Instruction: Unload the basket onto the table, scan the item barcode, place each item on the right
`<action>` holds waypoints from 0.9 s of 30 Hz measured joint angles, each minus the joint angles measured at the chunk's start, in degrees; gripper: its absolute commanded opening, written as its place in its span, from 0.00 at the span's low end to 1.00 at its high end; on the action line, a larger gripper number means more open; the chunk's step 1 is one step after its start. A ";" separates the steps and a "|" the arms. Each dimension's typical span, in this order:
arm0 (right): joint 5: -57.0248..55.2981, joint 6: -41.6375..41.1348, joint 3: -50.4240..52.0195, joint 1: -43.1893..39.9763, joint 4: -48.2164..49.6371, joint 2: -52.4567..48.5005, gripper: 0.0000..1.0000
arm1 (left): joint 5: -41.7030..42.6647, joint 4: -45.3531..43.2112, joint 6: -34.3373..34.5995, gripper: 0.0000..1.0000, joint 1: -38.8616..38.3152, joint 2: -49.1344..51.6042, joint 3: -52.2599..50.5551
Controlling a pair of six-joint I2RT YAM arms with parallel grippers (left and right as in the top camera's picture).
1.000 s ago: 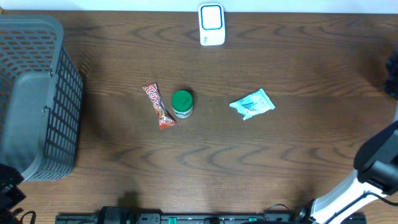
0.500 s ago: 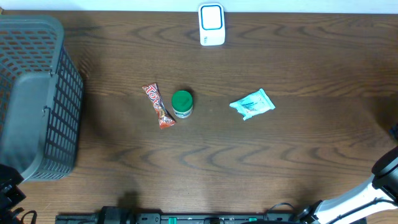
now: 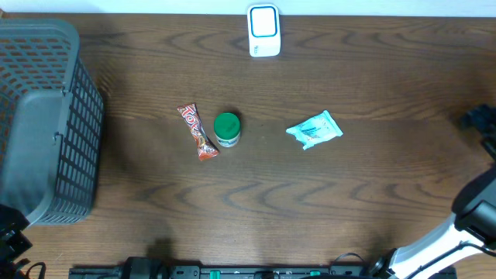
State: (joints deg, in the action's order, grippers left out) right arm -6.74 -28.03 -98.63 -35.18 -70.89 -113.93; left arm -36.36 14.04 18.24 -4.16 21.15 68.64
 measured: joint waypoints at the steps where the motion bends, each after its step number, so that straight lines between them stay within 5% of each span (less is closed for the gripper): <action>1: 1.03 0.20 0.00 1.62 -0.11 0.00 0.86 | -0.02 -0.04 0.00 0.98 -0.02 0.00 0.00; 2: 2.23 0.61 -0.02 3.74 -0.26 0.00 0.76 | 0.00 -0.07 0.00 0.98 0.00 0.00 0.00; 3: 3.10 0.81 -0.02 5.68 -0.44 0.00 0.25 | 0.00 -0.09 0.00 0.98 0.00 0.00 0.00; 4: 4.46 1.05 -0.02 9.01 -0.68 0.00 0.08 | -0.02 -0.09 0.00 0.98 0.00 0.00 0.00; 5: 5.16 1.42 -0.02 11.17 -1.09 0.00 0.01 | 0.00 -0.11 0.00 0.98 0.00 0.00 0.00; 14: 11.78 1.51 0.48 35.45 -6.27 0.00 0.01 | -0.02 -0.48 0.00 0.98 0.00 0.00 0.00; 21: 15.08 0.79 5.86 44.50 -5.07 0.00 0.01 | 0.00 -0.50 0.00 0.98 0.00 0.00 0.00; 27: 17.07 0.04 12.76 48.33 6.47 0.00 0.01 | 0.00 -0.52 0.00 0.98 0.00 0.00 0.00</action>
State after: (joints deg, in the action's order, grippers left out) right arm 10.33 -27.99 -85.86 13.15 -64.42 -113.93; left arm -36.36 13.52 18.24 -4.16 21.15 68.64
